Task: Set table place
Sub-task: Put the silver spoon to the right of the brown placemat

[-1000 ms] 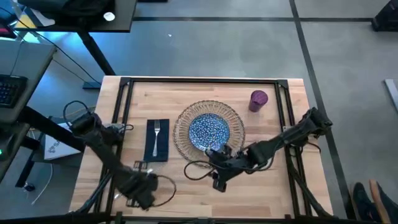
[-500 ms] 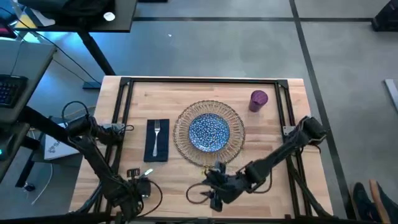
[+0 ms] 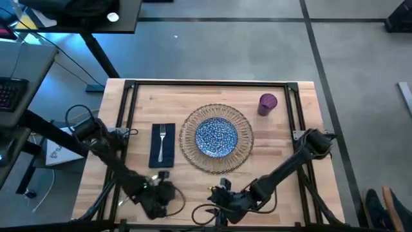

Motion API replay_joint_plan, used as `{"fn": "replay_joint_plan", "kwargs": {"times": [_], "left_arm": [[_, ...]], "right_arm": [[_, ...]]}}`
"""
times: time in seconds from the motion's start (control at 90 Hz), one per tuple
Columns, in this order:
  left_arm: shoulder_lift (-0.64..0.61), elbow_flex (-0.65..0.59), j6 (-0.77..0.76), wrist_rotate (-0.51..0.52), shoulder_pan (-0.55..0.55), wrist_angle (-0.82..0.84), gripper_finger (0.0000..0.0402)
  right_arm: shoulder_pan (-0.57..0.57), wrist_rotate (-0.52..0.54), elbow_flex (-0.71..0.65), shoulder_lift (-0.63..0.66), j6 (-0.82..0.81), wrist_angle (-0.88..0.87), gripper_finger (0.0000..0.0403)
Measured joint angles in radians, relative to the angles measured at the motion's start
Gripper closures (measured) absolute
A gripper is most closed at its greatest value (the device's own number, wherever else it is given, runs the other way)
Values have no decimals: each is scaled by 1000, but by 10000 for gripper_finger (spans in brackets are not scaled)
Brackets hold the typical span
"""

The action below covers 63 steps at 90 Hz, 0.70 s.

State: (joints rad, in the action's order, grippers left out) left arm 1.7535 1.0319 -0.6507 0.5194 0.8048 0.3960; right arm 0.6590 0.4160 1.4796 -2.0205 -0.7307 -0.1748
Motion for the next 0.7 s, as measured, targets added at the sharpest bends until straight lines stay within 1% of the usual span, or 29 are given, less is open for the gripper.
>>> {"fn": "replay_joint_plan", "kwargs": {"times": [0.044, 0.078, 0.144, 0.222, 0.267, 0.322, 0.411, 0.567, 0.611, 0.7], "left_arm": [[-2, 33, 36, -11, -34, -1, 287], [-3, 62, 58, -52, -56, 7, 287], [-3, 119, 86, -192, -88, 52, 287], [-3, 179, 67, -369, -86, 141, 287], [-4, 198, 39, -444, -69, 181, 287], [-4, 208, 1, -507, -39, 227, 287], [-3, 208, -33, -535, 32, 275, 287], [32, 208, -30, -495, 156, 313, 287], [42, 208, -24, -479, 179, 311, 287], [71, 209, -3, -479, 203, 294, 287]], "right_arm": [[-8, -3, 0, -7, 10, 30, 218], [-12, -9, 0, -10, 14, 49, 218], [-17, -33, 0, -20, 26, 67, 218], [-19, -41, 0, -23, 35, 68, 218], [-17, -40, 0, -22, 40, 72, 218], [-12, -37, 0, -22, 43, 73, 218], [-6, -28, 0, -22, 54, 67, 218], [-1, 1, 0, -22, 79, 68, 218], [-2, 1, 0, -22, 83, 68, 218], [-7, 1, 0, -22, 84, 66, 218]]}}
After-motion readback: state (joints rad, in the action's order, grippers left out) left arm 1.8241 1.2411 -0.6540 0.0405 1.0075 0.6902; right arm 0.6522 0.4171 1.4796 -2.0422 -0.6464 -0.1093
